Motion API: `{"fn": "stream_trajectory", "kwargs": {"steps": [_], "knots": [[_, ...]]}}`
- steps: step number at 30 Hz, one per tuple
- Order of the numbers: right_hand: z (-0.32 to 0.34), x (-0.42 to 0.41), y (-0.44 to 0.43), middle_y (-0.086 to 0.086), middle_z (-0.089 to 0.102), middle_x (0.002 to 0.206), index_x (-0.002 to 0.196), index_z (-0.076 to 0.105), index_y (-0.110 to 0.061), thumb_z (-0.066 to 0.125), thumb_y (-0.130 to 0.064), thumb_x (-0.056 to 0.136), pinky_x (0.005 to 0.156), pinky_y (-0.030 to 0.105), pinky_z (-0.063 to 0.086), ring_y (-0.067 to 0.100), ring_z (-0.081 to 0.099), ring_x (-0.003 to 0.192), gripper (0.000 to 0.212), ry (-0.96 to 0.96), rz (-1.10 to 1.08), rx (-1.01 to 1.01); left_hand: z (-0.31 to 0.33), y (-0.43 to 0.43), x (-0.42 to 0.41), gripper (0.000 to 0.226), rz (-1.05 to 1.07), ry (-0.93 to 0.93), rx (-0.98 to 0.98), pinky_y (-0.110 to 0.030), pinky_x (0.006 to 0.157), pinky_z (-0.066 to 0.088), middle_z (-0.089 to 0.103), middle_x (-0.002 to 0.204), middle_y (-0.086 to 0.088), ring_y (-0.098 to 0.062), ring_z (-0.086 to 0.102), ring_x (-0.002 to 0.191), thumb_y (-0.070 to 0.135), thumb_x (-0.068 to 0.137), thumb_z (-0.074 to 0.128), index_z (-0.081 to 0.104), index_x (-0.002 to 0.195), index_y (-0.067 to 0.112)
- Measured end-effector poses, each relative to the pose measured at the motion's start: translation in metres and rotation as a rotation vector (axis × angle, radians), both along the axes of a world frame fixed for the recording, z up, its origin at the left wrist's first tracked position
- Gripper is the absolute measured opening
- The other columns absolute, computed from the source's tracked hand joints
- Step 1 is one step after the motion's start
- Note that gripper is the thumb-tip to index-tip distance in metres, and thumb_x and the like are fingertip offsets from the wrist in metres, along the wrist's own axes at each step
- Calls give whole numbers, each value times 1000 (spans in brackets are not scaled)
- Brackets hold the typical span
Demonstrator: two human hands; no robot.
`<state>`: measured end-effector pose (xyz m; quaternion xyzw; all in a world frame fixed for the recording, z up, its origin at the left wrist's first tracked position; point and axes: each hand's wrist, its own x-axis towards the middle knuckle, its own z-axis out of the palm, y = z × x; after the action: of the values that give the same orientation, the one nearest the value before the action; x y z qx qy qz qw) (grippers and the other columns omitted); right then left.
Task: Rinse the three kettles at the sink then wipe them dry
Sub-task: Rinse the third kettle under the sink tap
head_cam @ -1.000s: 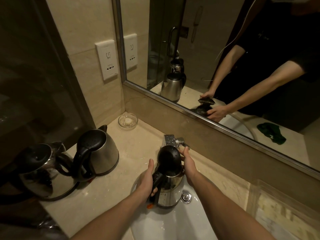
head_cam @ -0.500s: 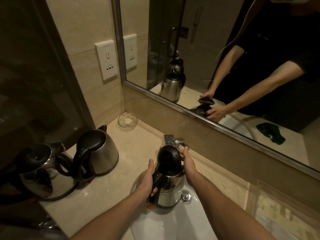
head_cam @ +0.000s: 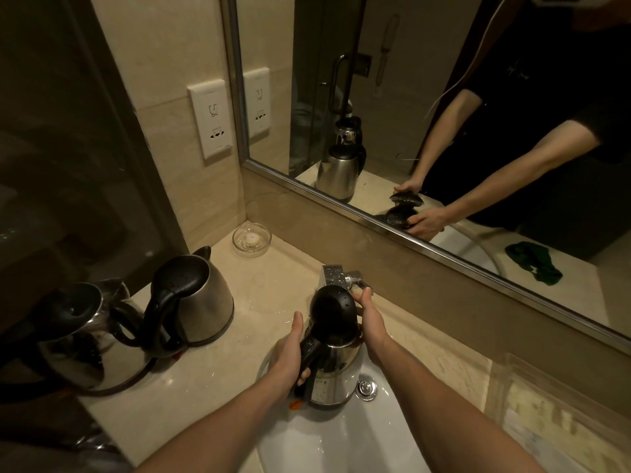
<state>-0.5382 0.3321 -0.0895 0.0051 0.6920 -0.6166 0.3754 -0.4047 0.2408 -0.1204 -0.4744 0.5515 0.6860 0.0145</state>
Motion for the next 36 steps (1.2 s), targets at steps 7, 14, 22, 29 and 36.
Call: {"fn": "stream_trajectory", "kwargs": {"steps": [7,14,22,29,36], "knots": [[-1,0,0,14,47,139,138,50,-21,15,-54,101,91,38,33,28,42,128,61,11,7,23,0,-1,0,77,10,6,3,-23,38,36,52,49,-4,-16,45,36,79,91,28,60,86,8],[-2,0,-2,13,47,139,137,52,-22,16,-56,100,92,41,35,27,44,122,61,11,-2,36,1,0,0,79,6,9,0,-24,40,34,52,50,-7,-18,43,36,80,90,27,60,80,9],[-2,1,-3,15,40,147,139,50,-23,15,-56,101,100,46,32,32,35,136,62,15,-8,35,1,-1,2,80,-8,16,3,-23,39,35,51,48,-5,-16,43,35,79,91,26,62,86,8],[-1,2,-3,15,43,144,137,52,-24,16,-57,100,98,46,33,34,37,134,61,1,-22,35,2,0,1,80,2,12,11,-22,38,35,53,49,-3,-14,45,35,78,91,28,63,94,7],[-1,0,-1,14,45,143,138,51,-24,14,-57,101,91,42,34,33,39,133,62,9,-21,40,5,1,1,77,2,18,22,-22,37,35,51,46,-2,-13,44,33,76,93,27,60,91,6]]}}
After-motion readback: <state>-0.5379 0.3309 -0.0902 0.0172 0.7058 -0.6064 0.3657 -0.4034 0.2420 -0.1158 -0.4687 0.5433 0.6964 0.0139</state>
